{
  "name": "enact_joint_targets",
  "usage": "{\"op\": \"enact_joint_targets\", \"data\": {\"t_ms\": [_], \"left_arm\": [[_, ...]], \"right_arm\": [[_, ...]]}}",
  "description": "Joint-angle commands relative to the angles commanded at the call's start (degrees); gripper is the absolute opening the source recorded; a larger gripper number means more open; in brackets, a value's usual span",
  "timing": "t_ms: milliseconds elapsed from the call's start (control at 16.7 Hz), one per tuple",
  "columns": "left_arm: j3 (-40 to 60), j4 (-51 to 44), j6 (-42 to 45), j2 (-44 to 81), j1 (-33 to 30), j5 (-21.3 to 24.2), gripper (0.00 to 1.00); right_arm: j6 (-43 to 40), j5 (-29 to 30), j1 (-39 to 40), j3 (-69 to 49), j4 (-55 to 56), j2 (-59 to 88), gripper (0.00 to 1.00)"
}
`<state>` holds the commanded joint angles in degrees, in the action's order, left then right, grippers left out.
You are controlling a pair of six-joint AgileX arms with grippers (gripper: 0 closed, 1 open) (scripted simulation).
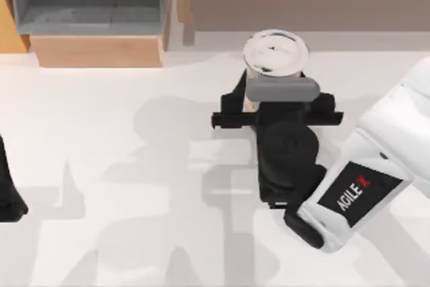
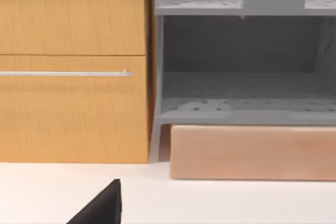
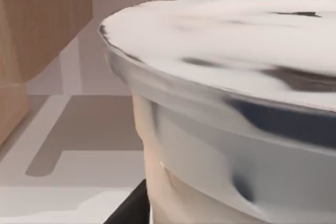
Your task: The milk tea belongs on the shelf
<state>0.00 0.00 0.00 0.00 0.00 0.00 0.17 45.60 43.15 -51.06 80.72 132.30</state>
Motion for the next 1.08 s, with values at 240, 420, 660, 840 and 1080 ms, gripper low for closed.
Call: {"op": "enact_joint_targets", "data": {"t_ms": [240, 420, 660, 840, 1080], "left_arm": [[0.00, 0.00, 0.00, 0.00, 0.00, 0.00, 1.00], [0.00, 0.00, 0.00, 0.00, 0.00, 0.00, 1.00], [0.00, 0.00, 0.00, 0.00, 0.00, 0.00, 1.00], [0.00, 0.00, 0.00, 0.00, 0.00, 0.00, 1.00], [0.00, 0.00, 0.00, 0.00, 0.00, 0.00, 1.00]], "right_arm": [[0.00, 0.00, 0.00, 0.00, 0.00, 0.00, 0.32], [0.00, 0.00, 0.00, 0.00, 0.00, 0.00, 0.10], [0.00, 0.00, 0.00, 0.00, 0.00, 0.00, 0.00], [0.00, 0.00, 0.00, 0.00, 0.00, 0.00, 0.00], [0.07, 0.01, 0.12, 0.08, -0.12, -0.33, 0.00]]}}
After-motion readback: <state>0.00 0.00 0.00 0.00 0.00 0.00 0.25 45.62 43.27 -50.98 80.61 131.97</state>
